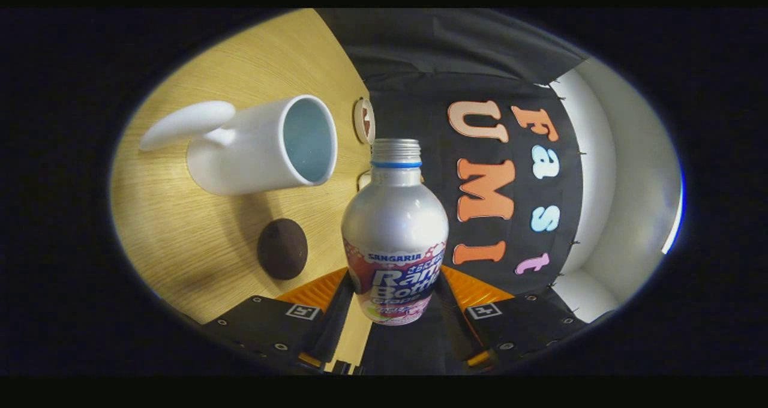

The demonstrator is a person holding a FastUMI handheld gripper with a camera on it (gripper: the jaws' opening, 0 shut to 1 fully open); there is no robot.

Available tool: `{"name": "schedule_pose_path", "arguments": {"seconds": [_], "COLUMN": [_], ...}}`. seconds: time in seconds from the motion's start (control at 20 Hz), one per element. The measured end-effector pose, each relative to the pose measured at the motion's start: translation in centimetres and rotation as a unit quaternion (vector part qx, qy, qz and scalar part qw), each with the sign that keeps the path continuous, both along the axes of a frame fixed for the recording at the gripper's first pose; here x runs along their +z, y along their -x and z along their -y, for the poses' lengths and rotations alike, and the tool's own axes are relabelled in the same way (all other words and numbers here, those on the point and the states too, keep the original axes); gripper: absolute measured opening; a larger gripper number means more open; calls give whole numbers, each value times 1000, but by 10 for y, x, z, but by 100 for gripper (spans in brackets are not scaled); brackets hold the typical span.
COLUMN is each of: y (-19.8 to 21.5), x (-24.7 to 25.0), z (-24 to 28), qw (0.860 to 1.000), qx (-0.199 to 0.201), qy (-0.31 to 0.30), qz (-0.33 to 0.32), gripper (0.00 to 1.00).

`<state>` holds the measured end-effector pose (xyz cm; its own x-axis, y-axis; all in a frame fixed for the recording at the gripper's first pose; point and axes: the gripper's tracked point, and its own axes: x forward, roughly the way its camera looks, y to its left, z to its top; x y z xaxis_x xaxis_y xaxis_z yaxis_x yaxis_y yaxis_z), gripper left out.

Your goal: Take the bottle from table, then pour the juice into the cup, finally place the bottle on the coaster

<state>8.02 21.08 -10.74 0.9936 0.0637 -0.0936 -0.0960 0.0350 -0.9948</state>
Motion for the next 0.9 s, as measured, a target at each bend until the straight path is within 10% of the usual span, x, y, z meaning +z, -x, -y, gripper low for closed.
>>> {"name": "schedule_pose_path", "arguments": {"seconds": [0.9], "y": [0], "x": [15], "z": [-10], "qw": [993], "qx": [20], "qy": [113], "qz": [11], "gripper": [74]}}
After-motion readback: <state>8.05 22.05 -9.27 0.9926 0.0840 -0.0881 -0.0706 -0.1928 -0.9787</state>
